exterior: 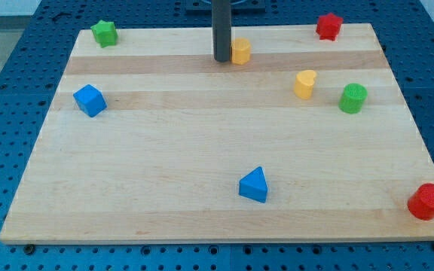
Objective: Push the yellow hexagon to the top center
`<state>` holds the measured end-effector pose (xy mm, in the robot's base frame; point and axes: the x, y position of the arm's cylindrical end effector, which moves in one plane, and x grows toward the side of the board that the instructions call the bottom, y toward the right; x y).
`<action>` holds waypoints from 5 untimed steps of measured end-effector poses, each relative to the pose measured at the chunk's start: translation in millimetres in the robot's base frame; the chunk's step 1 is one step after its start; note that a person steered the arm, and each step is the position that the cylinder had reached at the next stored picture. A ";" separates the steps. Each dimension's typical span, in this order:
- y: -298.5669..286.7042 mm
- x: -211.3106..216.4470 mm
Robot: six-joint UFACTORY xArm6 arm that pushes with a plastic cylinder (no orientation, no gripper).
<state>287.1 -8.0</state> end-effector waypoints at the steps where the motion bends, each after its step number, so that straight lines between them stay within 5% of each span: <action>1: 0.0 34.7; 5: 42.2 0.8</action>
<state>287.9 34.2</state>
